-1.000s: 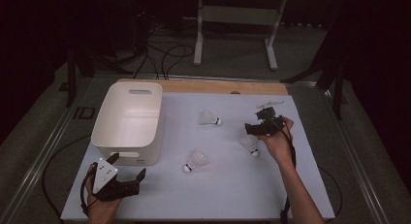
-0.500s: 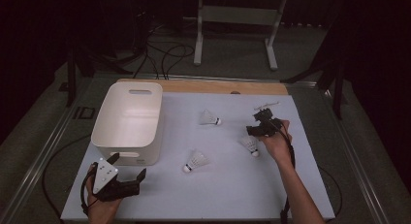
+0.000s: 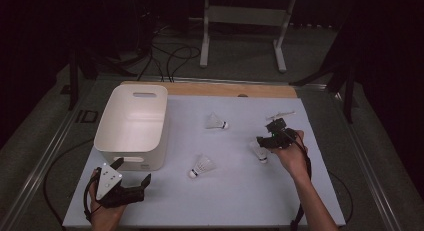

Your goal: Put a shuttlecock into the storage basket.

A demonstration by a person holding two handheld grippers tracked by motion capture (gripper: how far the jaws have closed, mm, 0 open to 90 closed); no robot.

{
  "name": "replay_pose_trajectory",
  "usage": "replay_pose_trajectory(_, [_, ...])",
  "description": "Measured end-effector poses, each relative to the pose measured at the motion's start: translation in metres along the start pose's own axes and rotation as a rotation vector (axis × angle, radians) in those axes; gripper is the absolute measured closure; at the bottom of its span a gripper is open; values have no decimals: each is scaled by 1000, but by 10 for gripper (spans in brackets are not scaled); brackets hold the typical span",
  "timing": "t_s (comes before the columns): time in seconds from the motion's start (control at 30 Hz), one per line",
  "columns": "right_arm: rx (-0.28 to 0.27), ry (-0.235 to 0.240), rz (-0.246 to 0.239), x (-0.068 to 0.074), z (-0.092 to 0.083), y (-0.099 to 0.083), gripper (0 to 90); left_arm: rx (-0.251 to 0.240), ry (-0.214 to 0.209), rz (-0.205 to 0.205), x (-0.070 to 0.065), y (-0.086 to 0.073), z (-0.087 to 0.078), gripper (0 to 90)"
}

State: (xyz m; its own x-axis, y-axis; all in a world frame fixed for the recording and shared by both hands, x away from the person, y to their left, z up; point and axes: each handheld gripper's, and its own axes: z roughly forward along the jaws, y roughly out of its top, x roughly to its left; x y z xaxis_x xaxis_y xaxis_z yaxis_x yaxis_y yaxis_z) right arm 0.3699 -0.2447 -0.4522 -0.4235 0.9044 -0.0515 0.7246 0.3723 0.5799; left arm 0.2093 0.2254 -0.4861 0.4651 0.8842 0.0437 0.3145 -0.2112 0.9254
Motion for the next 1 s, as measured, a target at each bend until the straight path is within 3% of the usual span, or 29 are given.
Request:
replay_pose_trajectory(0.27, [16, -6, 27, -2, -7, -17, 269, 2, 1, 2, -1, 0, 0, 1])
replay_pose_trajectory(0.37, [23, 24, 49, -5, -9, -23, 287, 4, 1, 4, -1, 0, 0, 2])
replay_pose_trajectory(0.5, [41, 51, 65, -8, -10, -30, 396, 5, 0, 6, -1, 0, 1, 1])
replay_pose_trajectory(0.77, [59, 105, 28, -6, -11, -35, 685, 4, -1, 7, -1, 0, 1, 2])
replay_pose_trajectory(0.83, [63, 103, 23, -5, -11, -35, 685, 4, -1, 7, -1, 0, 1, 2])
replay_pose_trajectory(0.9, [68, 100, 1, -3, -11, -34, 782, 3, 0, 5, -1, 0, 1, 2])
replay_pose_trajectory(1.0, [63, 94, -16, -2, -11, -34, 834, 3, 0, 7, -1, 0, 0, 2])
